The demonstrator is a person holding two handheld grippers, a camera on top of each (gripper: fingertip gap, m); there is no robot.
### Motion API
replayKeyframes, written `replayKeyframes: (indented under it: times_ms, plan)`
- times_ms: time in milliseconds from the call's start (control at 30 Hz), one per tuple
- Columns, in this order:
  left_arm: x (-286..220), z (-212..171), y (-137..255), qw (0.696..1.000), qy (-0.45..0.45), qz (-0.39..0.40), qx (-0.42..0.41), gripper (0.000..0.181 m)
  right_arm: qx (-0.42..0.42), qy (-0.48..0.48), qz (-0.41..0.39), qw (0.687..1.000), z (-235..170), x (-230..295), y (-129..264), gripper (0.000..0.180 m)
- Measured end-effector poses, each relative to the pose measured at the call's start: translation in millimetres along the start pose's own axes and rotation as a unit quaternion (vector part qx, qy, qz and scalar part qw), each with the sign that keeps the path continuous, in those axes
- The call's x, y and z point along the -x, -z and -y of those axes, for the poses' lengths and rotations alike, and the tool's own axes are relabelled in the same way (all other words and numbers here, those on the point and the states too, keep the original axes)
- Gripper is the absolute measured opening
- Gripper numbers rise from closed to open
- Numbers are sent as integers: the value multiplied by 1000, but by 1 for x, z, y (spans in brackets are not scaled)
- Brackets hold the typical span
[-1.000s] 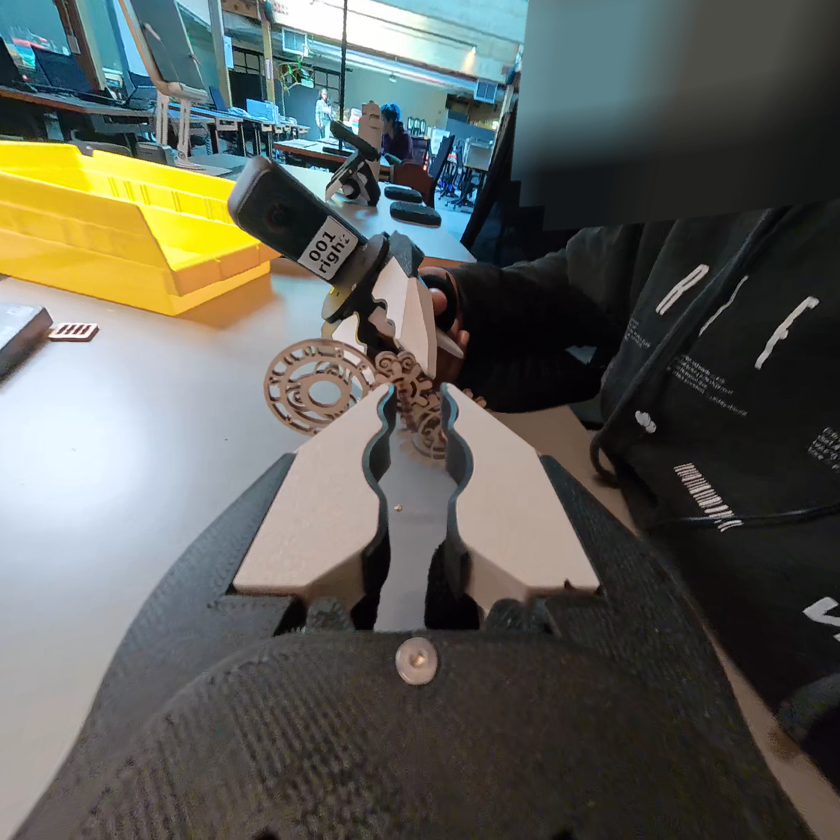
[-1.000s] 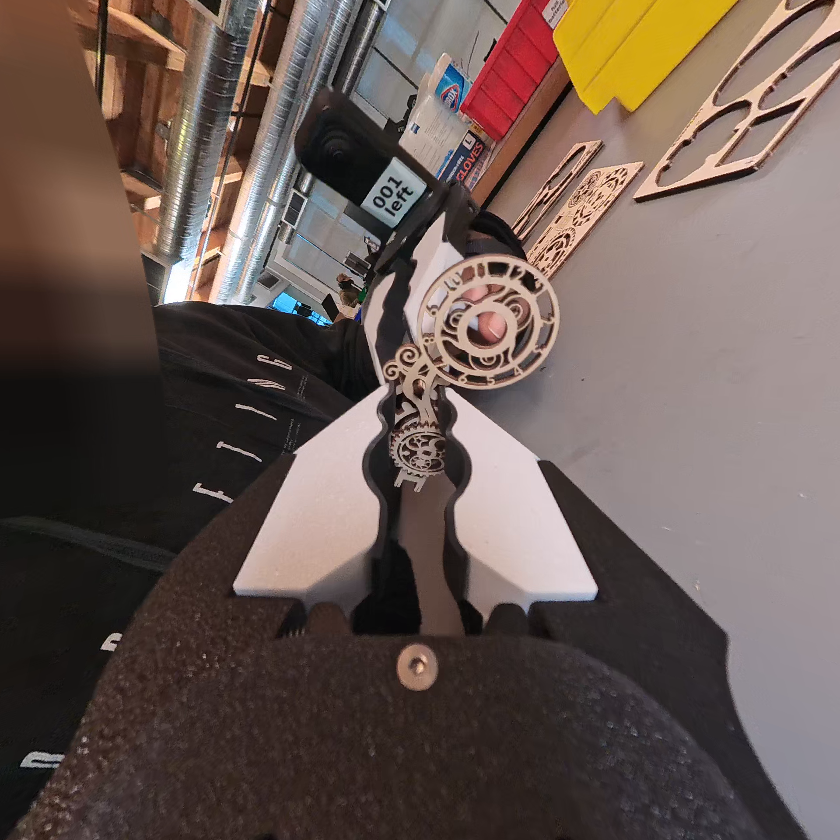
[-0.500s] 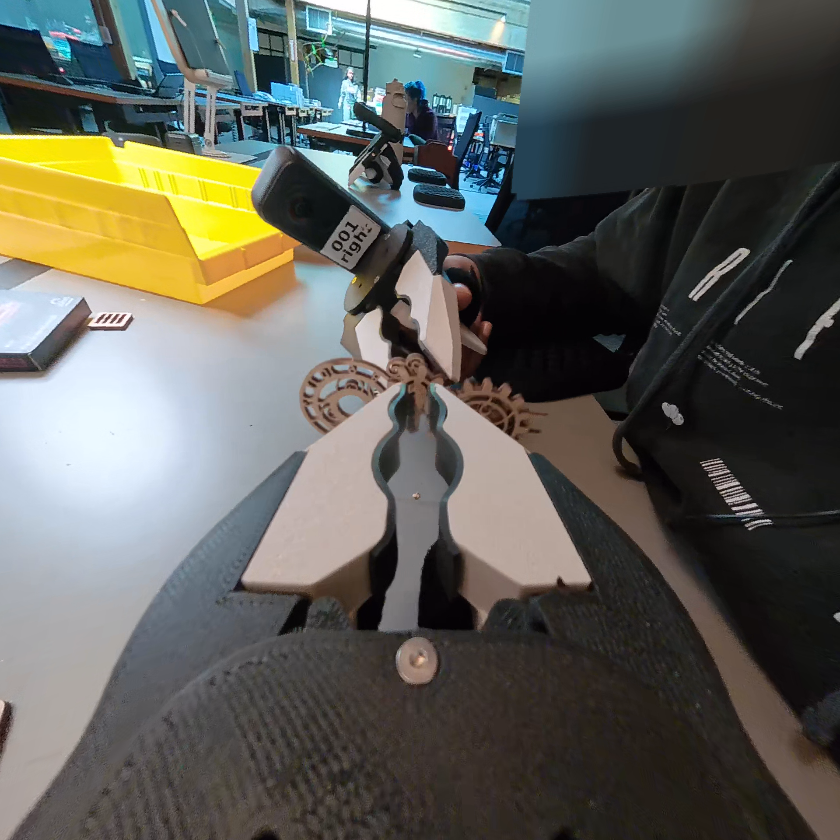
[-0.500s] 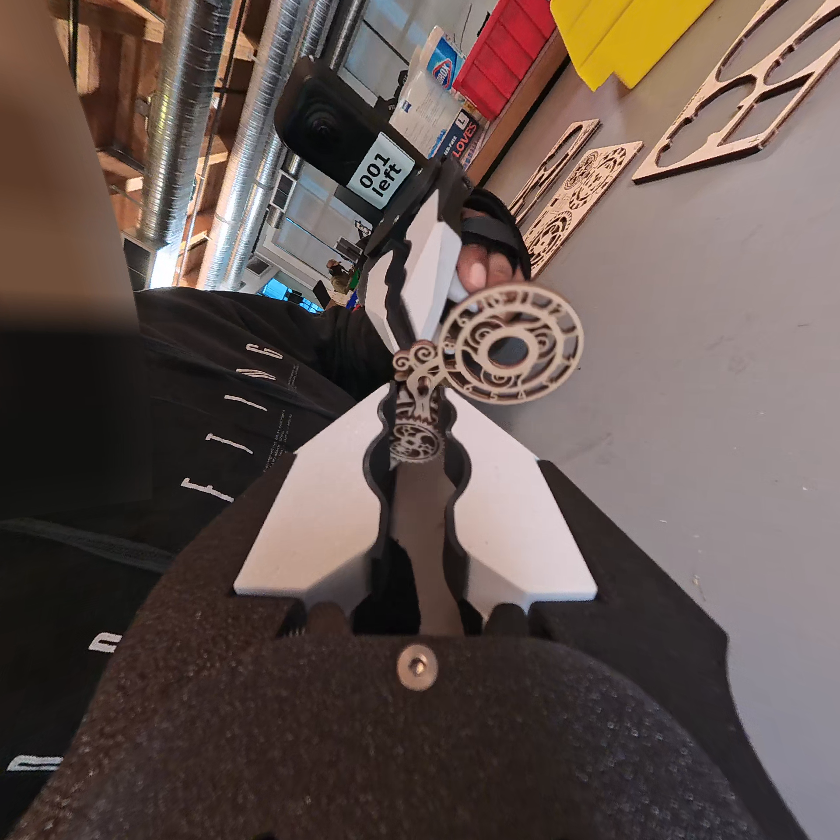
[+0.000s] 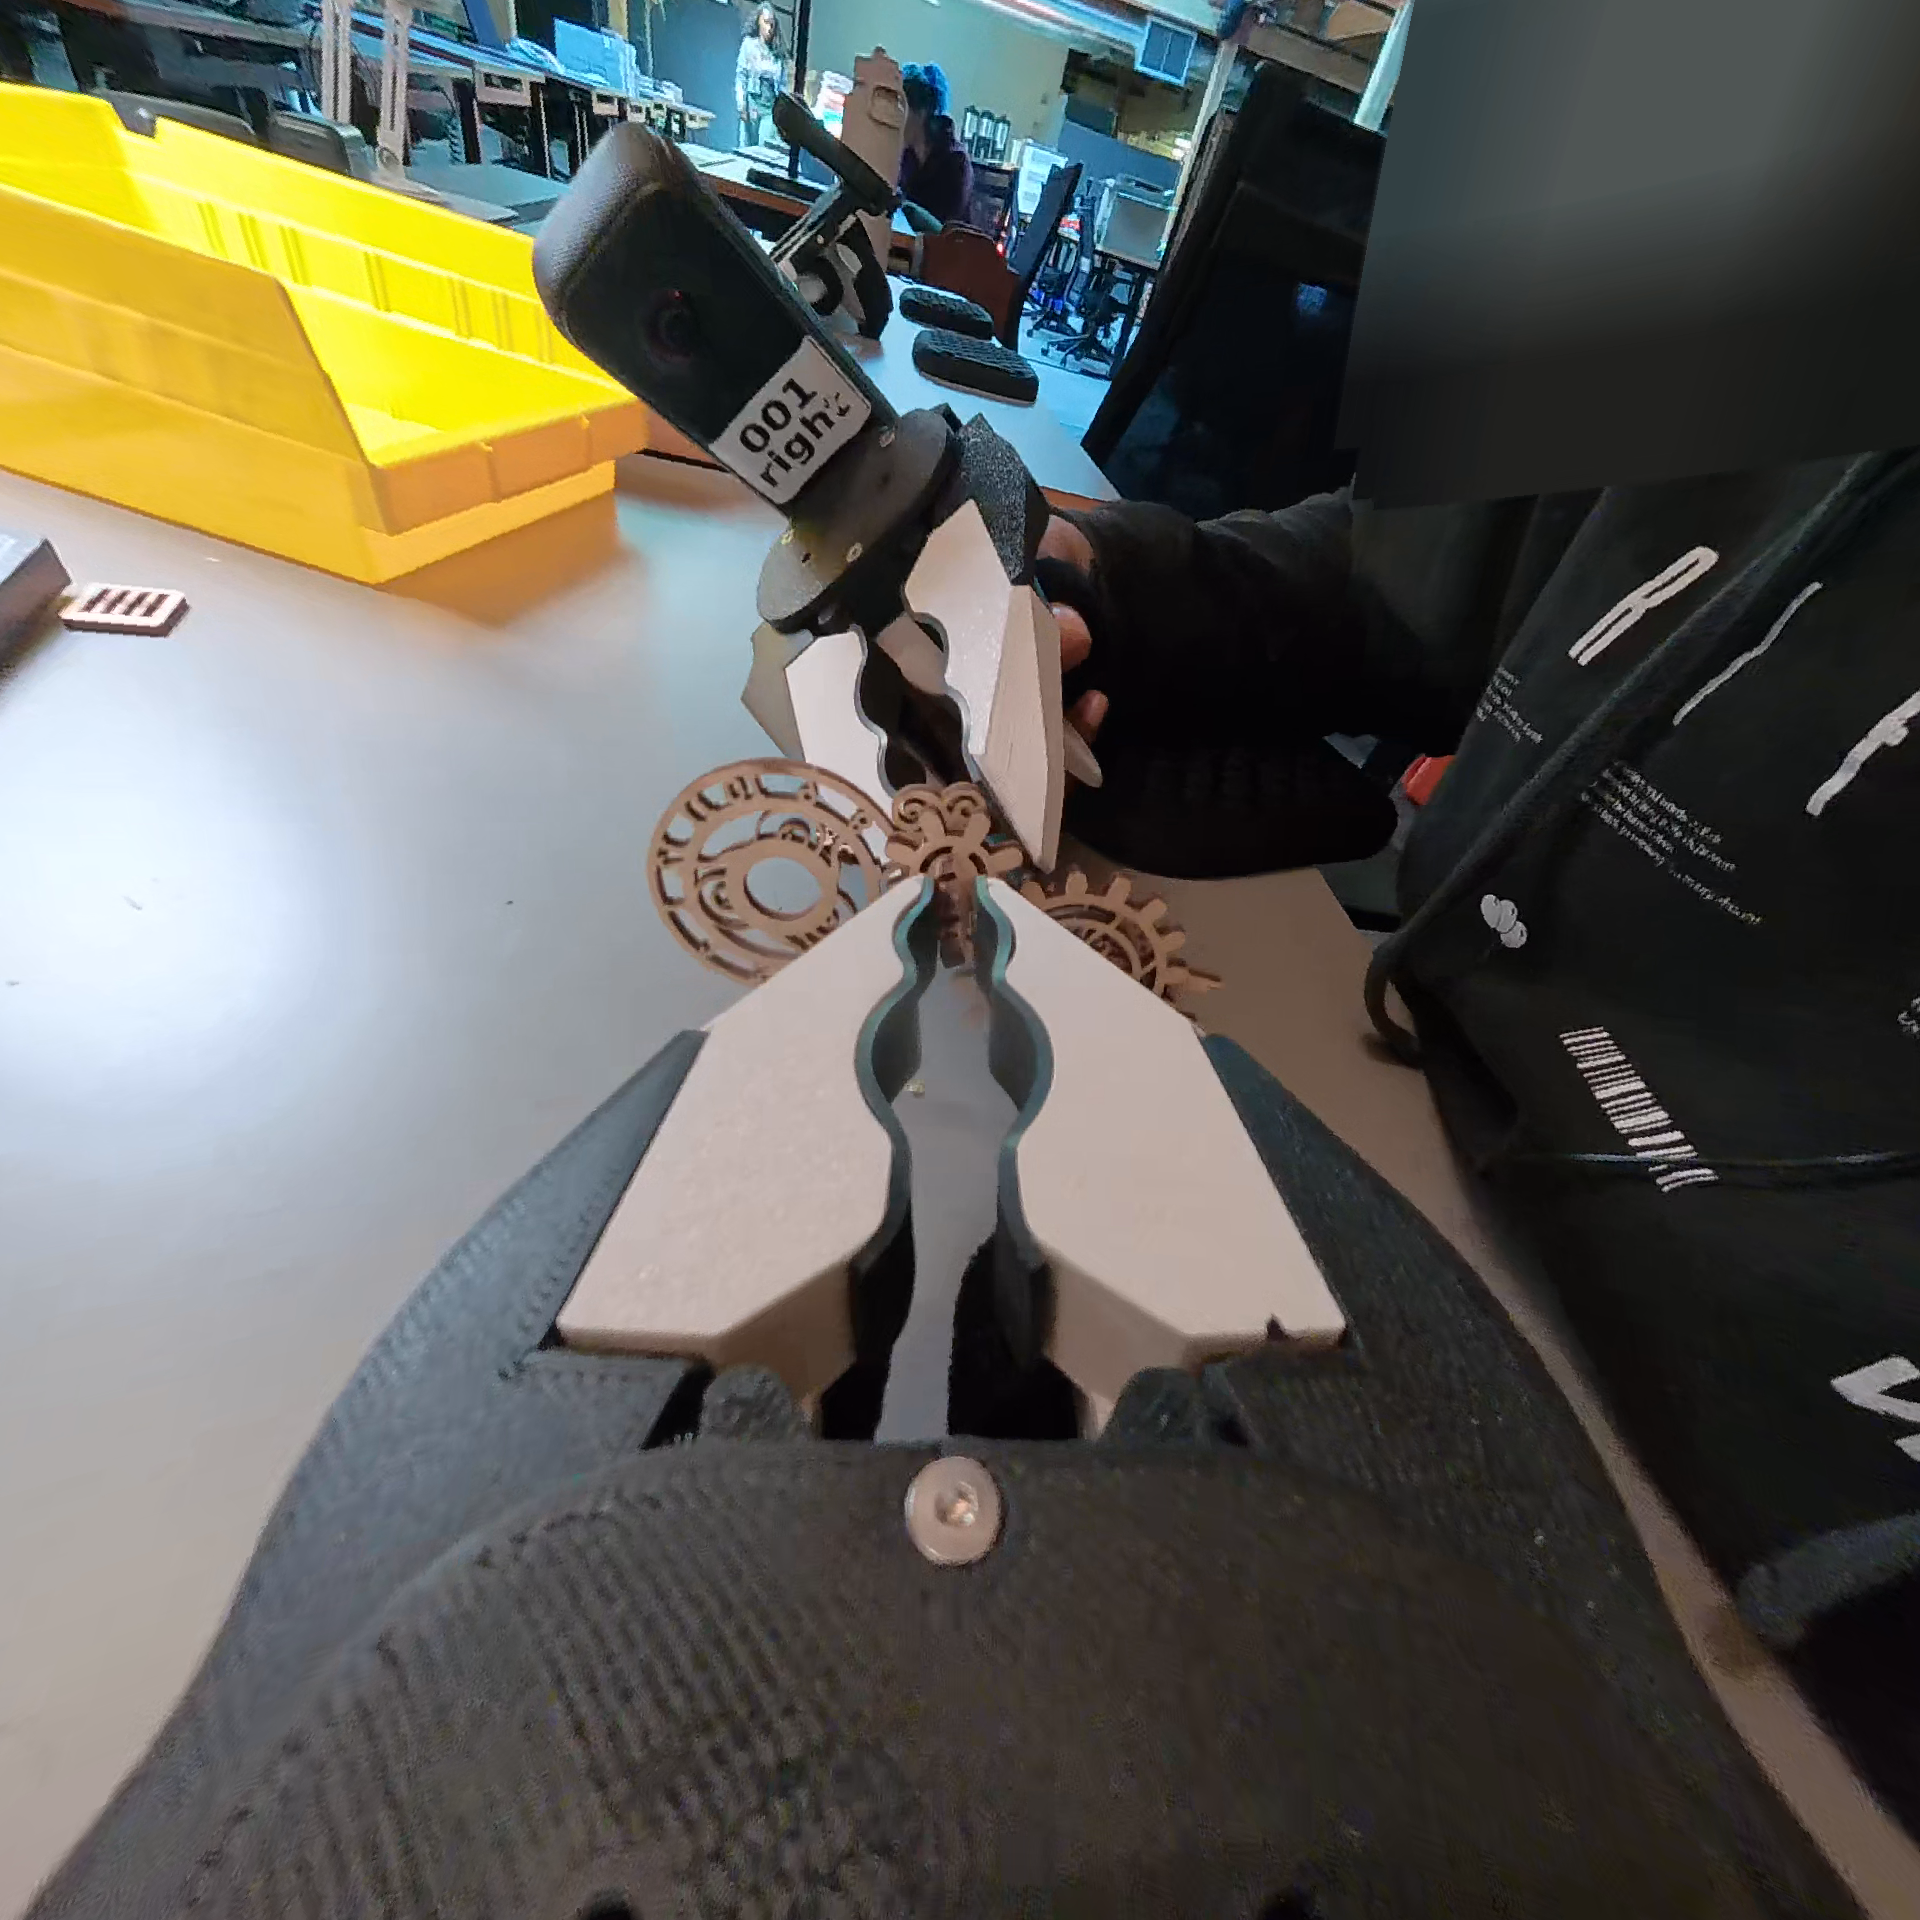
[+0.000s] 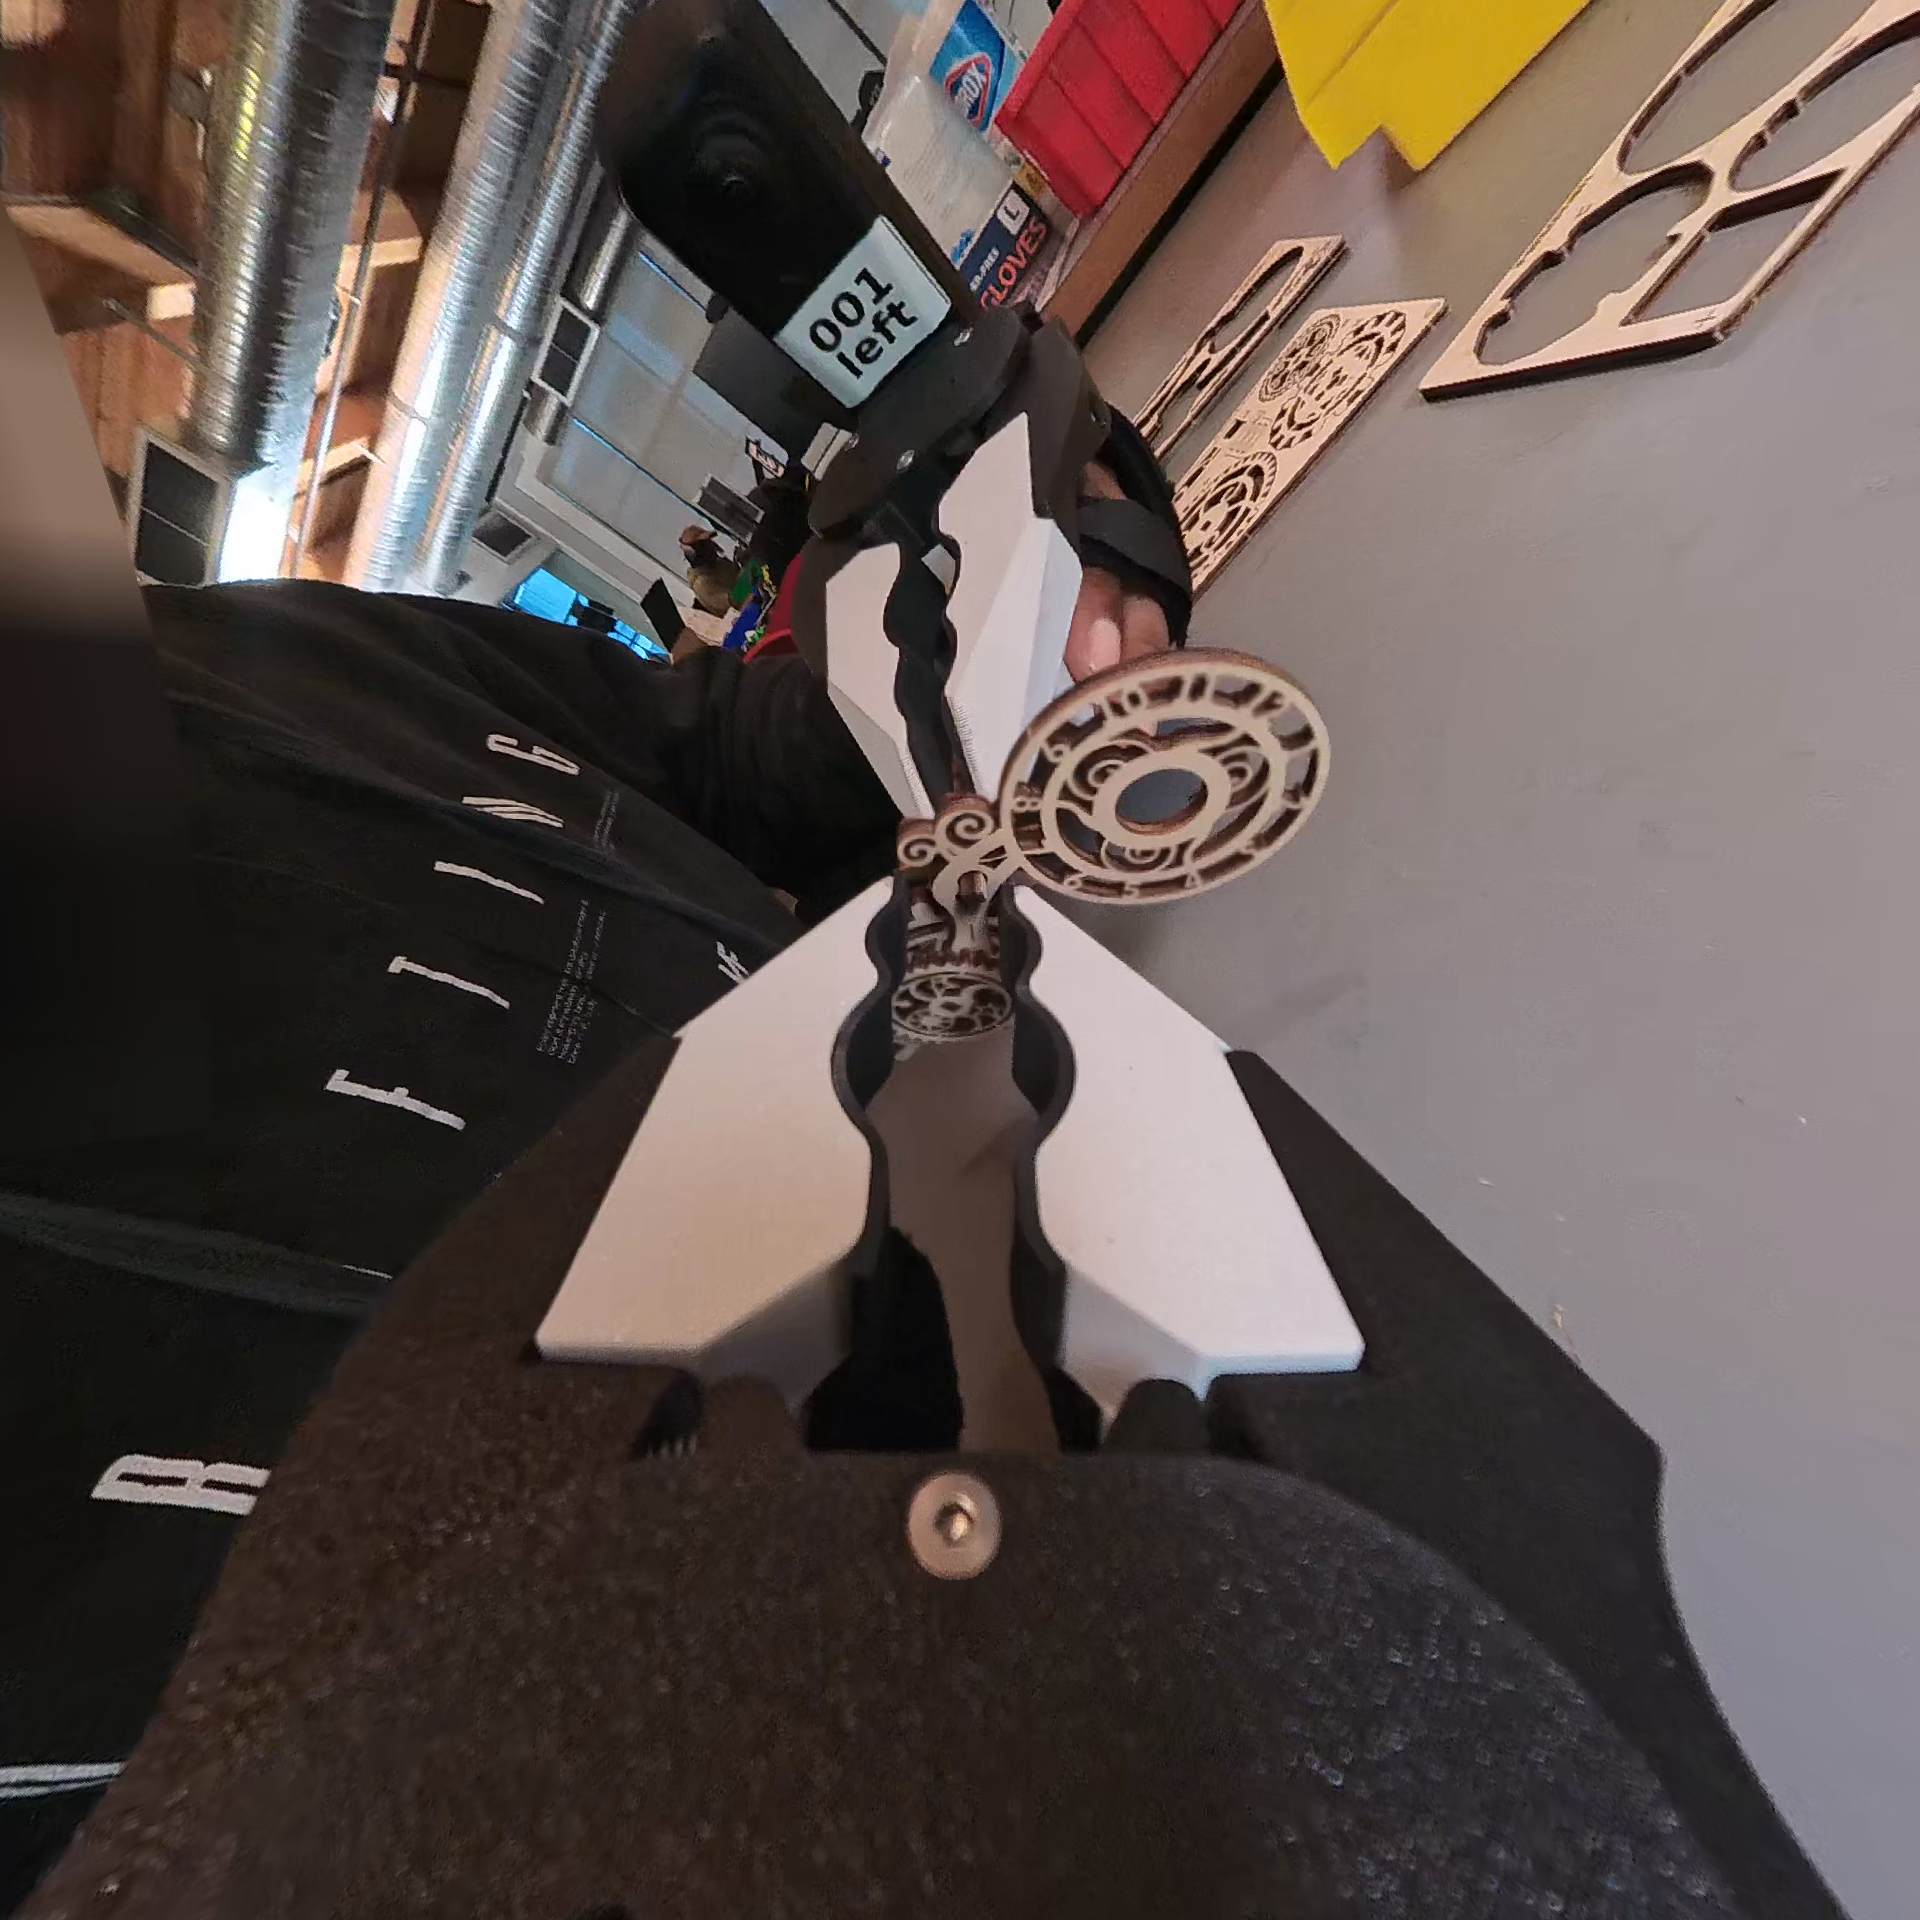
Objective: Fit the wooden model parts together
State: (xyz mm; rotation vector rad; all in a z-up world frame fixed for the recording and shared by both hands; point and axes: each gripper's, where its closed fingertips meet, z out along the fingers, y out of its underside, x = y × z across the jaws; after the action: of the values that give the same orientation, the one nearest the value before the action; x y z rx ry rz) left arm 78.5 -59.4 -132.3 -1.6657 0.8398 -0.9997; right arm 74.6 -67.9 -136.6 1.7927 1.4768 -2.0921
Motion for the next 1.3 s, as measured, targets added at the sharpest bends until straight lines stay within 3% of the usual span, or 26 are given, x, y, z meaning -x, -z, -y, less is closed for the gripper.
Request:
replayKeyframes:
  times_ms: [233,300,467,733,900,1033,1167,1300]
  plan:
    - [-4,3,2,989,-146,34,4,3,-1,-22,23,999,-1,4,-1,15]
    - [-7,2,2,982,-184,36,11,1,-2,-36,54,998,-1,12,-1,28]
    - [-9,2,2,972,-229,50,18,1,-4,-47,70,996,0,15,-1,32]
    - [-6,12,5,989,-138,32,-35,1,-21,-23,61,998,5,16,0,36]
    - [-7,21,9,993,-94,13,-71,1,-68,38,28,997,24,14,13,26]
    - [-6,26,12,993,-70,4,-92,1,-80,147,-12,986,29,21,17,21]
    - [-10,27,11,993,-63,-7,-99,1,-66,288,-86,952,27,22,7,17]
    - [-14,29,13,992,-54,-25,-108,2,-58,358,-123,924,26,25,3,17]
